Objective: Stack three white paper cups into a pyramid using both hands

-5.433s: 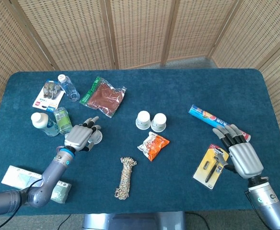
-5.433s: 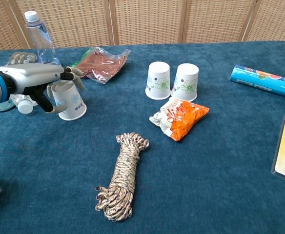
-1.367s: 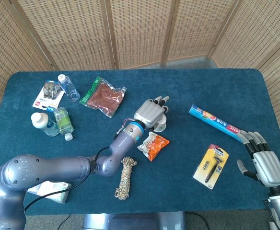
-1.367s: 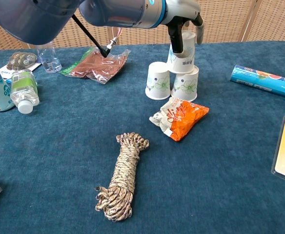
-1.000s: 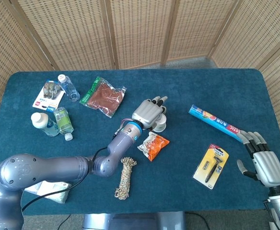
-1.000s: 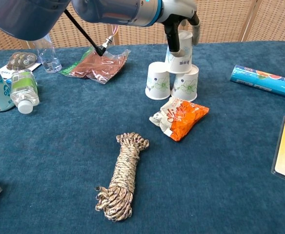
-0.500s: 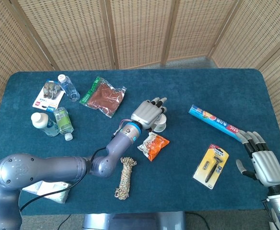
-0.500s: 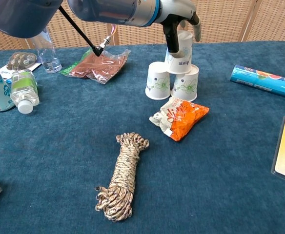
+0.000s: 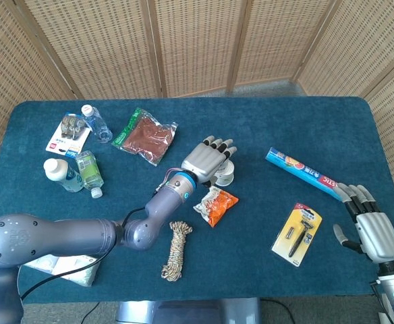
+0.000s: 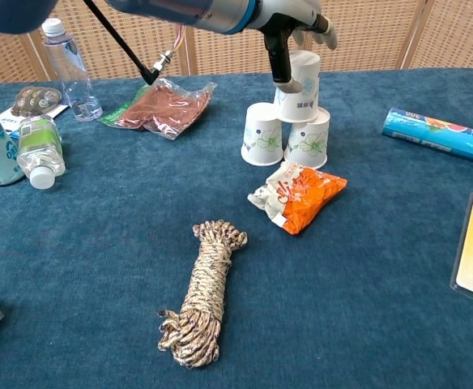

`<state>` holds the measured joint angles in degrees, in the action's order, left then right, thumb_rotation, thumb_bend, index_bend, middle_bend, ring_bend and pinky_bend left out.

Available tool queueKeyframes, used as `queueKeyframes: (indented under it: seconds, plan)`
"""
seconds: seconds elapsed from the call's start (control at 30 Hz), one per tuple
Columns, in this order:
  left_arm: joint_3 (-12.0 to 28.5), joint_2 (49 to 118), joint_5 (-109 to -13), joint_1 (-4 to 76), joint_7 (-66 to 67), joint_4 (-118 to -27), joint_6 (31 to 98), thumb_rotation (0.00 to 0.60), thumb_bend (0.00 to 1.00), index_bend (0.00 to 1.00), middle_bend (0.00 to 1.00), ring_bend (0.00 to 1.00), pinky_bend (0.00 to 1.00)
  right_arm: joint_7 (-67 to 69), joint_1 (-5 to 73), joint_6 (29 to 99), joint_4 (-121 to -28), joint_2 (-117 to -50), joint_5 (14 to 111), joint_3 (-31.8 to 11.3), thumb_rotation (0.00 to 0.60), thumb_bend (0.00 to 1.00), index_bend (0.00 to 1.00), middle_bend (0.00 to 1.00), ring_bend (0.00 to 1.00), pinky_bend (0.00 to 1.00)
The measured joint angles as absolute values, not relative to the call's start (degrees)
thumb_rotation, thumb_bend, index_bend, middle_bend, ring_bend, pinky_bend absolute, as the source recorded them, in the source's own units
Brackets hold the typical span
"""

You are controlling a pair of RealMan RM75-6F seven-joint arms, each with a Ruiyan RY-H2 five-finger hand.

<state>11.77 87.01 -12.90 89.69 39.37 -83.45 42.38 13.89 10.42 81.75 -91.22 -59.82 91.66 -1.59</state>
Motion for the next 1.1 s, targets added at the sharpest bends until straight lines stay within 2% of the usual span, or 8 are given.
queueKeyframes:
  seconds: [0.37,0.7,0.9,1.1]
  plan:
    - [12.17,79.98,-17.32,86.21,35.93,-93.9,47.73,0.6,0.46,0.0,0.0,0.0,0.0,13.78,11.51,80.5,-90.93,-59.88,90.28,-2.86,0.6,0.49,0.0,0.0,0.0,0.0]
    - [11.39,69.17,-30.38,74.84,29.16,-110.88,58.11,0.6,0.46,0.0,0.0,0.0,0.0,12.83,12.65,79.19,-91.02,-59.22,88.66,-4.21,0.6,0.48,0.0,0.0,0.0,0.0]
    - [8.02,62.05,-42.72,64.11,24.28,-122.09,65.6,0.6,0.46,0.0,0.0,0.0,0.0,11.52,13.2,77.77,-91.2,-59.21,86.92,-4.76,0.6,0.48,0.0,0.0,0.0,0.0]
    - [1.07,56.3,-59.65,52.08,21.72,-129.26,73.5,0.6,0.46,0.0,0.0,0.0,0.0,9.07,13.39,77.81,-91.46,-59.6,86.26,-5.27,0.6,0.48,0.0,0.0,0.0,0.0]
